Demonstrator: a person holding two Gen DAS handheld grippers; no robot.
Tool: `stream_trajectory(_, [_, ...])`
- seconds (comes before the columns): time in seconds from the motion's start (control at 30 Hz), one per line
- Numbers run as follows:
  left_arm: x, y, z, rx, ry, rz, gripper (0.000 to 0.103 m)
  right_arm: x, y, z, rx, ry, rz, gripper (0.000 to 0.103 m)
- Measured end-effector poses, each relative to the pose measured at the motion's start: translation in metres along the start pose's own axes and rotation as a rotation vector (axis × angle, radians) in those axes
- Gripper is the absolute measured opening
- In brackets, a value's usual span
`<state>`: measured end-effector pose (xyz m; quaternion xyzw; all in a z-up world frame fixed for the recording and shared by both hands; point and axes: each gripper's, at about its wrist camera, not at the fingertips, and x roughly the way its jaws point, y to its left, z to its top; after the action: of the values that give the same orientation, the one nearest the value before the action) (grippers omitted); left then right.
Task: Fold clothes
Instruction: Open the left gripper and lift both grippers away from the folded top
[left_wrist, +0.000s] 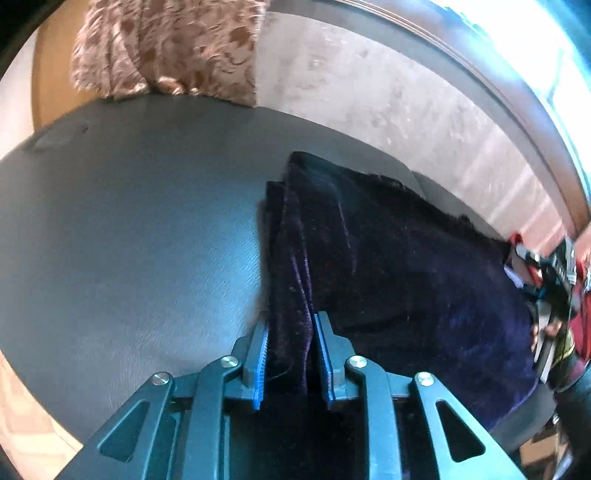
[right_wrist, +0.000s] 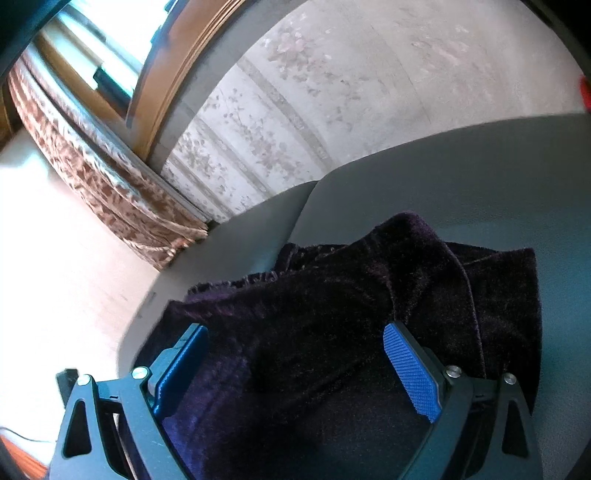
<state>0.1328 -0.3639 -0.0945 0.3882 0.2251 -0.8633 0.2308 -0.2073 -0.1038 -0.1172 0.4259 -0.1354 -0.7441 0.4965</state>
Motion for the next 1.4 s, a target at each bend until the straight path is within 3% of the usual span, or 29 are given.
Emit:
stream_trajectory(0.13, [-0.016,-0.012,-0.001,0.020,-0.043,0.067,0.031,-0.014,0.005,-0.008,0.055,0.039,-0.005,0.100])
stream_trajectory(0.17, [-0.024,-0.015,0.000,0.031,-0.066,0.073,0.033,-0.022,0.006,-0.009,0.079,0.055,0.021,0.103])
stream_trajectory(0.23, [-0.038,-0.021,-0.002,0.060,-0.106,0.085,0.049,-0.056,0.011,-0.016,0.064,0.029,0.083,0.103])
stream_trajectory(0.3, [-0.049,-0.029,-0.003,0.086,-0.129,0.051,0.050,-0.089,0.007,-0.023,0.040,0.026,0.135,0.103])
stream_trajectory(0.47, [-0.050,-0.097,-0.007,0.263,-0.108,-0.197,0.052,-0.157,-0.023,-0.076,0.119,0.148,0.211,0.103])
stream_trajectory(0.57, [-0.045,-0.153,-0.013,0.403,-0.085,-0.349,0.052,-0.176,-0.026,-0.106,0.094,0.210,0.205,0.103])
stream_trajectory(0.67, [-0.034,-0.220,-0.023,0.579,-0.064,-0.469,0.052,-0.175,-0.007,-0.123,-0.030,0.266,0.221,0.103])
stream_trajectory(0.73, [-0.022,-0.251,-0.026,0.653,-0.042,-0.512,0.052,-0.168,0.003,-0.128,-0.103,0.302,0.209,0.103])
stream_trajectory(0.87, [0.007,-0.282,-0.026,0.663,0.034,-0.563,0.052,-0.154,0.010,-0.127,-0.162,0.319,0.212,0.103])
stream_trajectory(1.03, [0.034,-0.290,-0.045,0.676,0.132,-0.502,0.052,-0.148,0.019,-0.125,-0.180,0.399,0.274,0.103])
stream_trajectory(1.1, [0.033,-0.290,-0.053,0.710,0.119,-0.496,0.053,-0.152,0.029,-0.125,-0.243,0.460,0.290,0.103])
stream_trajectory(1.17, [0.033,-0.292,-0.059,0.754,0.107,-0.482,0.053,-0.154,0.033,-0.119,-0.263,0.465,0.303,0.103])
stream_trajectory(1.27, [0.034,-0.290,-0.058,0.731,0.118,-0.506,0.056,-0.140,0.033,-0.114,-0.263,0.493,0.301,0.103])
stream_trajectory(1.33, [0.036,-0.286,-0.054,0.698,0.136,-0.533,0.056,-0.124,0.032,-0.117,-0.256,0.549,0.284,0.103])
stream_trajectory(1.4, [0.037,-0.284,-0.050,0.683,0.156,-0.550,0.056,-0.118,0.035,-0.119,-0.250,0.623,0.321,0.103])
